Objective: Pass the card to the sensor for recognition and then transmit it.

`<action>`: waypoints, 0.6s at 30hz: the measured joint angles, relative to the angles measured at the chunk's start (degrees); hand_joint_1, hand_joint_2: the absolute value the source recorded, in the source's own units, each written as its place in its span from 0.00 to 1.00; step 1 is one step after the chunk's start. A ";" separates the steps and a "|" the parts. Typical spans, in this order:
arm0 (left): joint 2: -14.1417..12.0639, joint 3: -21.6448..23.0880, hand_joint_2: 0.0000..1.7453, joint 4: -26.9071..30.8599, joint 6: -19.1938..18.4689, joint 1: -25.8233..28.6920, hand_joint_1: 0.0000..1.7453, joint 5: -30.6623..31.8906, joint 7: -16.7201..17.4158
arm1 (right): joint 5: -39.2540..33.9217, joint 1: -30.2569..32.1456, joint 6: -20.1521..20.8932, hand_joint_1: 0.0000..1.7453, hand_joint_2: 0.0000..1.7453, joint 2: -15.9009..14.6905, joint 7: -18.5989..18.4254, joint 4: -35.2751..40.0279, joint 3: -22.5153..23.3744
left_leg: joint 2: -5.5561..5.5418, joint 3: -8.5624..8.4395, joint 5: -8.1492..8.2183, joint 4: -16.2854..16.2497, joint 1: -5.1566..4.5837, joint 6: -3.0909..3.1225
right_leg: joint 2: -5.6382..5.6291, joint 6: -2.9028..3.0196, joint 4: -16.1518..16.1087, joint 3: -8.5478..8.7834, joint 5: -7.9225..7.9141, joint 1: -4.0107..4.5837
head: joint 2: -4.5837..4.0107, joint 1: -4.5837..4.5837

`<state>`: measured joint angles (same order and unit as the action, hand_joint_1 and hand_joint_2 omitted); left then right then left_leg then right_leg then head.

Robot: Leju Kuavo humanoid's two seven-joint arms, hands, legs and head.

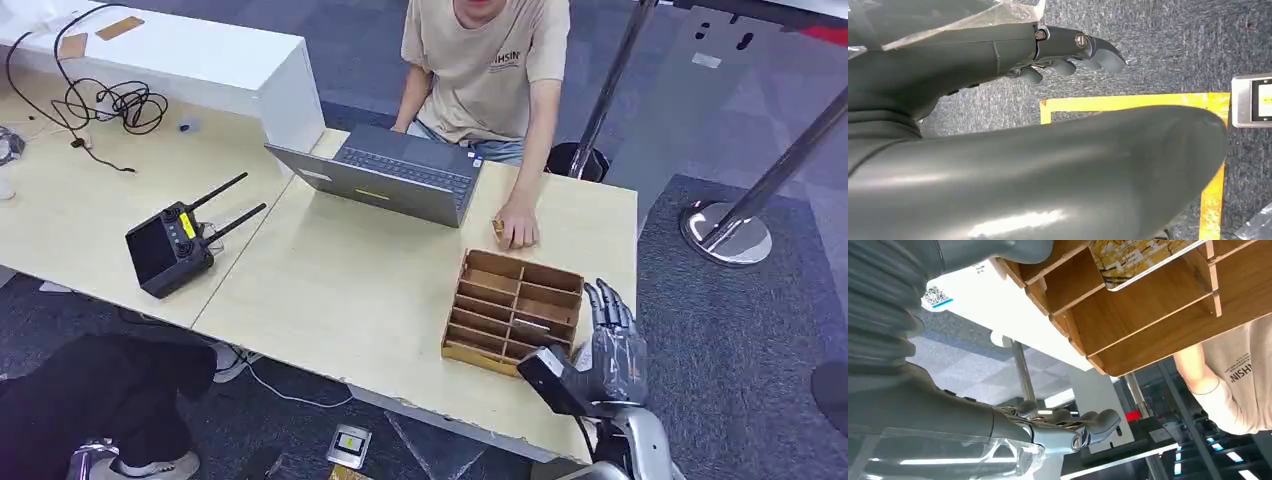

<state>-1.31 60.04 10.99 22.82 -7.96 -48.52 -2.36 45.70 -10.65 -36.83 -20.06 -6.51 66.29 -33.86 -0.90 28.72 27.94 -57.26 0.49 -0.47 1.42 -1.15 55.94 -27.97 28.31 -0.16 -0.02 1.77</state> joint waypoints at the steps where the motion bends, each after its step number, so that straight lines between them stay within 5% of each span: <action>1: 0.00 0.00 0.00 0.00 0.00 0.00 0.00 0.00 0.00 | 0.00 0.00 -0.04 0.00 1.00 0.02 0.02 -0.02 0.00 | 0.00 0.00 0.00 0.00 0.00 0.00 | 0.00 0.00 0.00 0.00 0.00 0.00 | 0.00 0.00; 9: -0.02 0.00 0.00 0.00 -0.02 0.01 0.00 -0.28 0.00 | -0.02 -0.05 -0.26 0.00 1.00 0.09 0.00 -0.09 0.00 | 0.00 -0.02 0.00 0.00 0.00 0.00 | 0.00 0.00 0.00 0.03 0.00 0.00 | 0.00 0.02; 10: -0.02 0.00 0.00 0.00 0.00 0.02 0.00 -0.42 -0.02 | -0.26 0.01 -0.24 0.00 0.00 0.07 -0.26 0.20 0.00 | -0.01 -0.02 0.00 0.00 0.00 0.00 | 0.00 0.00 0.00 0.03 0.00 0.00 | 0.00 0.00; 18: -0.09 0.00 0.00 0.00 0.02 0.27 0.00 -0.85 -0.24 | -0.61 2.34 -0.04 0.00 0.00 -0.72 -2.78 6.49 0.39 | -0.04 0.13 0.00 0.00 -0.01 0.00 | 0.01 0.00 0.00 -0.09 0.00 -0.01 | 0.00 0.02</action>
<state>-1.40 60.04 10.99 22.84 -7.69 -49.38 -2.60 45.09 -8.31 -36.87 -20.78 -9.29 72.78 -33.46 -0.94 28.85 27.94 -57.26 0.48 -0.47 1.43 -1.16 55.94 -28.06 28.32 -0.16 -0.02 1.79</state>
